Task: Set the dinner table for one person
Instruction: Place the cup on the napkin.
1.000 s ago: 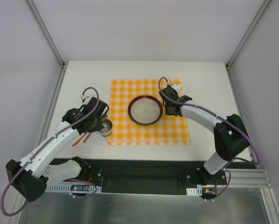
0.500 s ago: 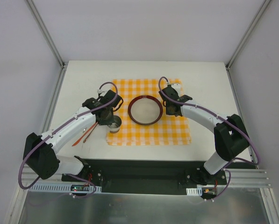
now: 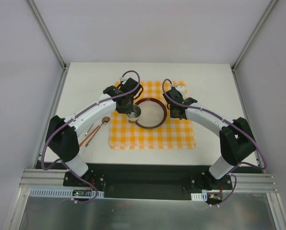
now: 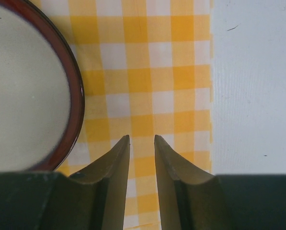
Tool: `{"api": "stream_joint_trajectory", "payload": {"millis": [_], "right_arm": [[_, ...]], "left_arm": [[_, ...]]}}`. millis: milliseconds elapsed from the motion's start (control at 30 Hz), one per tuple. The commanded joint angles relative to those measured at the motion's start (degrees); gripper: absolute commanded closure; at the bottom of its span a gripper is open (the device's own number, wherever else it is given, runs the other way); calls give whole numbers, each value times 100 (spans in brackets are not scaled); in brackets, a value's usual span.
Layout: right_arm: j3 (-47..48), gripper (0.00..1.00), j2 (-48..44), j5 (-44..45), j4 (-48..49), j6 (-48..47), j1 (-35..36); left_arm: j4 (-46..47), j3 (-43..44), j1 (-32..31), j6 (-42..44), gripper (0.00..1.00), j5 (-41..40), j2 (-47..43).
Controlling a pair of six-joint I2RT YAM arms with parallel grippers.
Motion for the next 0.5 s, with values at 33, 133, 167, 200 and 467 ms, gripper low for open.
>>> {"api": "stream_joint_trajectory", "payload": {"millis": [33, 133, 167, 200, 467], "right_arm": [[44, 70, -314, -177, 176, -248, 44], [18, 70, -472, -160, 289, -345, 62], [1, 70, -525, -186, 351, -380, 79], [-8, 69, -621, -186, 395, -423, 79], [124, 66, -859, -633, 1062, -801, 210]], "left_arm": [[136, 750, -131, 297, 100, 180, 522], [171, 1058, -157, 376, 100, 277, 821], [189, 1154, -166, 376, 100, 277, 917], [215, 1199, -184, 402, 100, 303, 953], [259, 1217, -245, 359, 100, 356, 954]]}}
